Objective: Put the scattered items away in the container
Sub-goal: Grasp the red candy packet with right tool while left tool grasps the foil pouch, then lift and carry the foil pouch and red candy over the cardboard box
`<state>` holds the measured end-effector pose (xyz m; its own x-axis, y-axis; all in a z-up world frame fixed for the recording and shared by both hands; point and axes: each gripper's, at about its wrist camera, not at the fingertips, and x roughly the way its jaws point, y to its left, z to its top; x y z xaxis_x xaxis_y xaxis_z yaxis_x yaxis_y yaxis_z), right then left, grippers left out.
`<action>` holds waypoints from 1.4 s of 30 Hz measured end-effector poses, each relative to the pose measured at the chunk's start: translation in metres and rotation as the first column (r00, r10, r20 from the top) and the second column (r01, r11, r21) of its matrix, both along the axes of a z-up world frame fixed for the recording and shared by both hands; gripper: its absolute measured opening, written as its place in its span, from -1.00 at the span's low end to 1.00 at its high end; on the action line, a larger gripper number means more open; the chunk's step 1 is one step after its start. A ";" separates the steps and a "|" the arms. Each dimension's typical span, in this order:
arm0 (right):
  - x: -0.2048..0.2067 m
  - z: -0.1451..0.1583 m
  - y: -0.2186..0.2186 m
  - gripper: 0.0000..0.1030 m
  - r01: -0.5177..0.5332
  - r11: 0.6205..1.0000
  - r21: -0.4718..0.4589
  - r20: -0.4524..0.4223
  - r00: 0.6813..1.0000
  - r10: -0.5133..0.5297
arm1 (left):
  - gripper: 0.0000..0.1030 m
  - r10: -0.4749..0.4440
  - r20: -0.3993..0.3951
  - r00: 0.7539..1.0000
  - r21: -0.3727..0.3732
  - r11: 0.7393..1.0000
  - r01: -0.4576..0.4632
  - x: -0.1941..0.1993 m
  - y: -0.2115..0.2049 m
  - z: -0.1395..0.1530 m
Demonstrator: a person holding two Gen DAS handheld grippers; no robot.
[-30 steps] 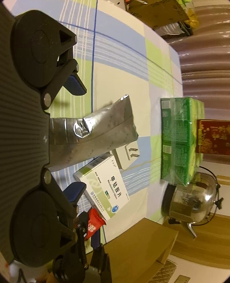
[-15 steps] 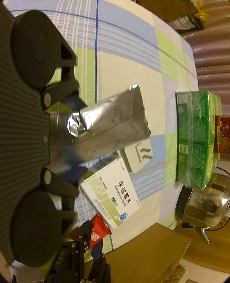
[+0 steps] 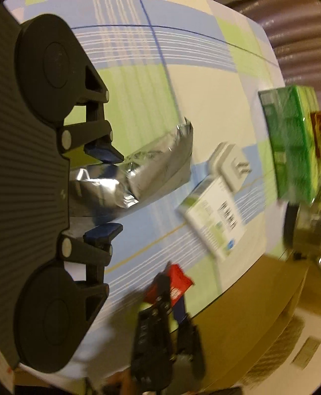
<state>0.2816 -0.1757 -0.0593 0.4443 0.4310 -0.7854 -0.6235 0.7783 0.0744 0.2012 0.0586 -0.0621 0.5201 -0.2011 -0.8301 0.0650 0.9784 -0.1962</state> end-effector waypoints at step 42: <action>-0.039 -0.004 -0.015 -0.34 -0.018 1.000 0.008 -0.002 1.000 0.018 | -0.12 -0.265 -0.309 0.913 0.105 0.945 0.310 0.015 -0.010 -0.013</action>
